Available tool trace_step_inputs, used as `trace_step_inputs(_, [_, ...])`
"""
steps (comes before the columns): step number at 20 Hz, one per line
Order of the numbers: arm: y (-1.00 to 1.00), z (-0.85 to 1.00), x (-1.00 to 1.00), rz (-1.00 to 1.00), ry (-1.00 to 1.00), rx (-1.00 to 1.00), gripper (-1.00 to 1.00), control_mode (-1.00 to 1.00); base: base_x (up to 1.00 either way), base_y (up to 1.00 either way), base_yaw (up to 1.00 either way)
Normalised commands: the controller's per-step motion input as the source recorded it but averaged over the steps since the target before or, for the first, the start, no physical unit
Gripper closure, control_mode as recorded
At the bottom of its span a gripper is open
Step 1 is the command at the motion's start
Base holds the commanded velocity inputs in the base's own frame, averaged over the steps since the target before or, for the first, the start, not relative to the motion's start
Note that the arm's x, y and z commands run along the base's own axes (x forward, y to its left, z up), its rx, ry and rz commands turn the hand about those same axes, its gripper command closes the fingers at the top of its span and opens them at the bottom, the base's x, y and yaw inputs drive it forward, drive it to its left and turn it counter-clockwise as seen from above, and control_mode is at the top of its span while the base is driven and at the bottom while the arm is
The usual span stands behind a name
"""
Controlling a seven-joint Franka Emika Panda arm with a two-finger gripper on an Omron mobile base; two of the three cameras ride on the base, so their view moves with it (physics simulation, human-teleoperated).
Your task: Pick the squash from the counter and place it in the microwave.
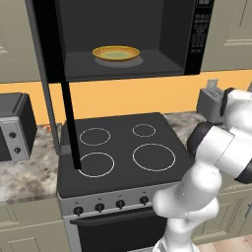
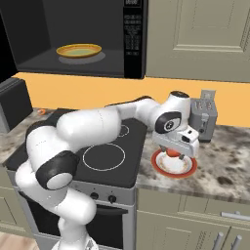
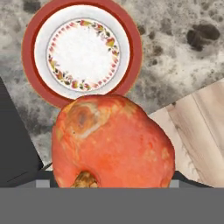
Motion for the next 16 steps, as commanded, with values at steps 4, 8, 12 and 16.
trace_step_inputs(4, [0.50,1.00,-0.88,0.21,0.00,0.00,1.00,-1.00,0.00,0.00,0.00])
trace_step_inputs(8, [0.73,1.00,-0.80,0.25,0.00,0.00,1.00,-1.00,0.00,0.00,0.00])
trace_step_inputs(12, [0.96,1.00,-0.65,0.26,0.00,0.00,1.00,-1.00,0.00,0.00,0.00])
trace_step_inputs(16, [1.00,0.97,-0.30,0.22,0.00,-0.04,1.00,-1.00,0.00,0.00,0.00])
